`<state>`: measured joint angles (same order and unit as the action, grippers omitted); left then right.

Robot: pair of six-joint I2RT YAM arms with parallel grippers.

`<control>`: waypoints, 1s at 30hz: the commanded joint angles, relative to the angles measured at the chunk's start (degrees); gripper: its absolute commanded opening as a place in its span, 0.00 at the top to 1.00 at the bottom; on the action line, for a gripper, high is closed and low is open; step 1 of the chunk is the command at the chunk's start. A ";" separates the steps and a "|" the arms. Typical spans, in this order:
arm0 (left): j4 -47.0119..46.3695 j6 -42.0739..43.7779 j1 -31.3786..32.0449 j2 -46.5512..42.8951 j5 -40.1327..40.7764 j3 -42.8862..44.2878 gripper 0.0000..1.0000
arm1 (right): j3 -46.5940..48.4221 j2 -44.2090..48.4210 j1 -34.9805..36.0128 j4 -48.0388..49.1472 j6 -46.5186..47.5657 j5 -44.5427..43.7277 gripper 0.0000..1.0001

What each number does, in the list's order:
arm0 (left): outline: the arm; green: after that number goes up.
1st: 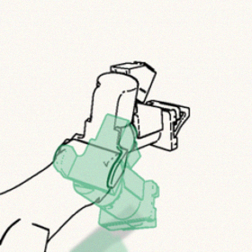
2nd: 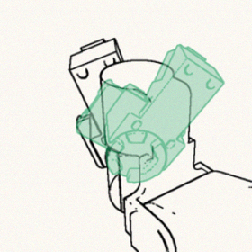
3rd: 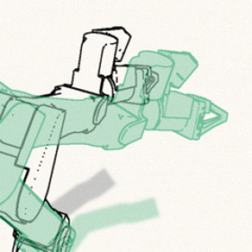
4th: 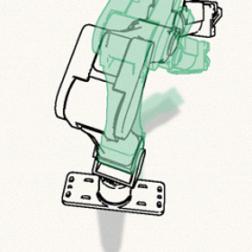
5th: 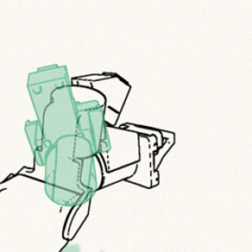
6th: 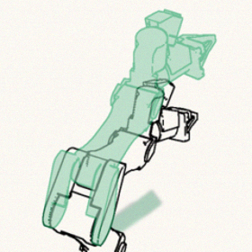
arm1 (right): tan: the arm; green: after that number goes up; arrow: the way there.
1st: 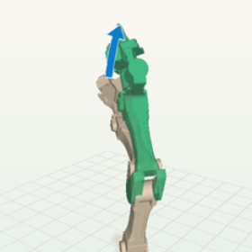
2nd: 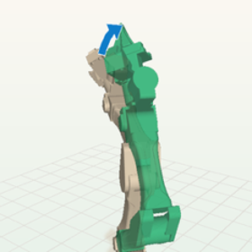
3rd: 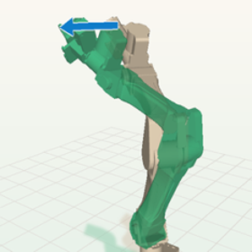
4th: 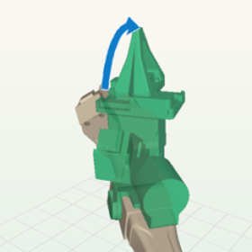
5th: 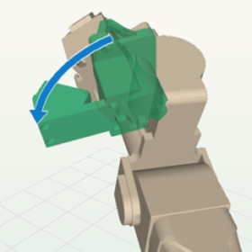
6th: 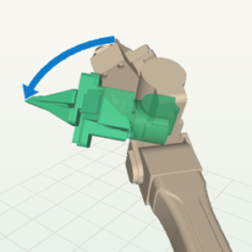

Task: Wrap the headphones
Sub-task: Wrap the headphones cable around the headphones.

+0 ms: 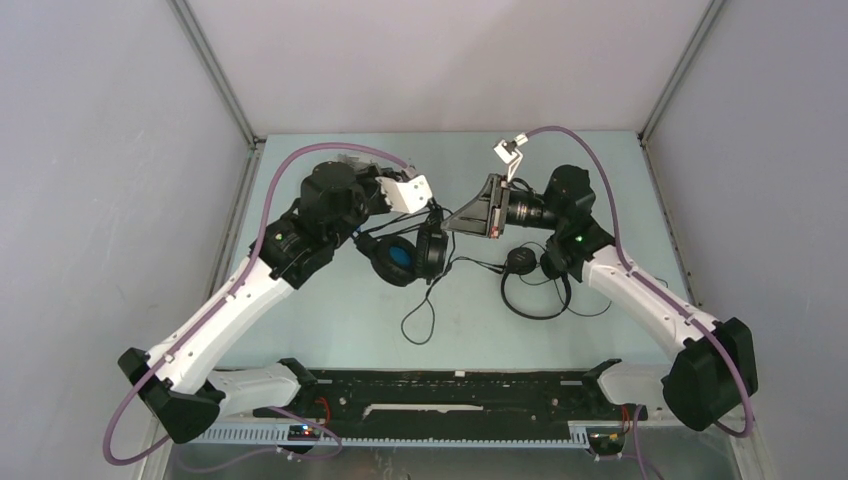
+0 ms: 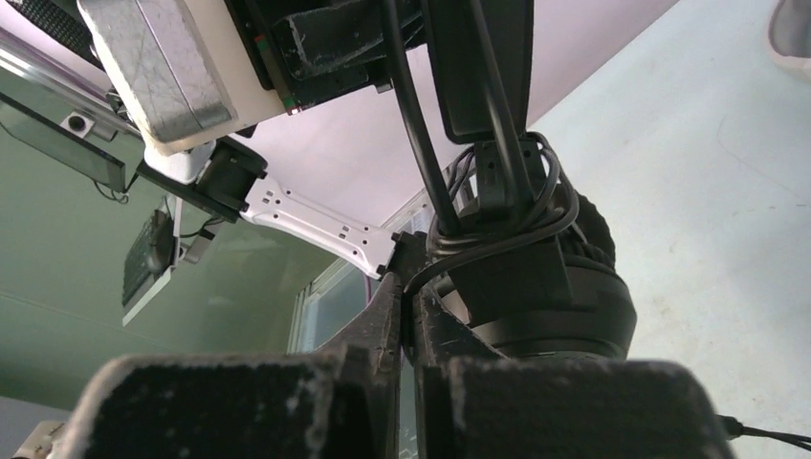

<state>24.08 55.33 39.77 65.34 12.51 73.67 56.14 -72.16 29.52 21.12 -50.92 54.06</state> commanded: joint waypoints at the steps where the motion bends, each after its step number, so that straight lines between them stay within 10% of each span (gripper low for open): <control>1: -3.10 -5.02 -0.74 0.61 11.69 0.11 1.00 | 3.31 0.00 2.01 11.36 -4.50 3.07 0.95; 30: 2.36 -37.15 0.15 4.63 31.84 11.59 1.00 | 14.12 -7.80 10.16 9.02 1.63 -4.94 0.85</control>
<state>29.52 26.85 40.01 70.06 39.09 79.26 67.00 -79.70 38.41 26.46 -51.94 49.60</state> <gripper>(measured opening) 0.061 0.151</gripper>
